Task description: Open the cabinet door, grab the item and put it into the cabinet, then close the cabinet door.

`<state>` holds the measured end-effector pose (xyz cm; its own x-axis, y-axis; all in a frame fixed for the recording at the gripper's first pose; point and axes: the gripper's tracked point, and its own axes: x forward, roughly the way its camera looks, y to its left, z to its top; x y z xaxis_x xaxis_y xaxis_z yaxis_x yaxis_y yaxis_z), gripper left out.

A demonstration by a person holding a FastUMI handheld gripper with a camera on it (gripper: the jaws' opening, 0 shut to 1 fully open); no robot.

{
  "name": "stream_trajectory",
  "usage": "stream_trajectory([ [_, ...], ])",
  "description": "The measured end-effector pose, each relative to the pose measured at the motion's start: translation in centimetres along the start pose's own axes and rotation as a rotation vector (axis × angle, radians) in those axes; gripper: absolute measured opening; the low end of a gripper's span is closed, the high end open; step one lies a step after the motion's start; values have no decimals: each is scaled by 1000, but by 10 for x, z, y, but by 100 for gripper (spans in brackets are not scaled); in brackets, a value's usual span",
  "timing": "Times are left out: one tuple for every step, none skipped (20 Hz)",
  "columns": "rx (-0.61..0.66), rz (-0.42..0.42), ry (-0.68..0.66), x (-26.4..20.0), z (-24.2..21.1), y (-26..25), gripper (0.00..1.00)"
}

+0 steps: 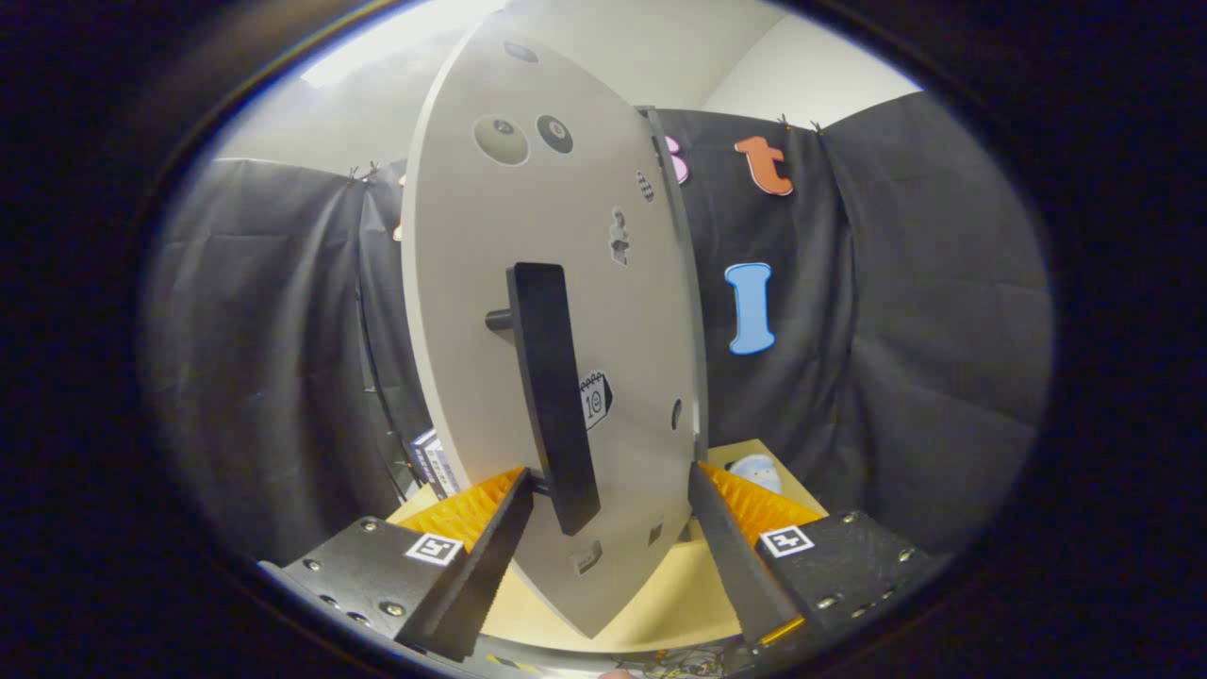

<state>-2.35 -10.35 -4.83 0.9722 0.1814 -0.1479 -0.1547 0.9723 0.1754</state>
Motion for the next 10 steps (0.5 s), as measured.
stream_trajectory([
  [3, 16, 1, 5, -1, 7, 99],
  [2, 28, 4, 10, -2, 12, 99],
  [-1, 43, 3, 17, -2, 18, 99],
  [-5, 59, 5, 23, -3, 27, 100],
  [-8, 75, 6, 31, -3, 36, 100],
  [-9, 88, 10, 31, 2, 29, 100],
  [-9, 98, 13, 39, 2, 36, 100],
  [-24, 109, 13, 50, 1, 49, 100],
  [-39, 116, 10, 60, 2, 60, 100],
  [-51, 121, 11, 70, 3, 72, 100],
])
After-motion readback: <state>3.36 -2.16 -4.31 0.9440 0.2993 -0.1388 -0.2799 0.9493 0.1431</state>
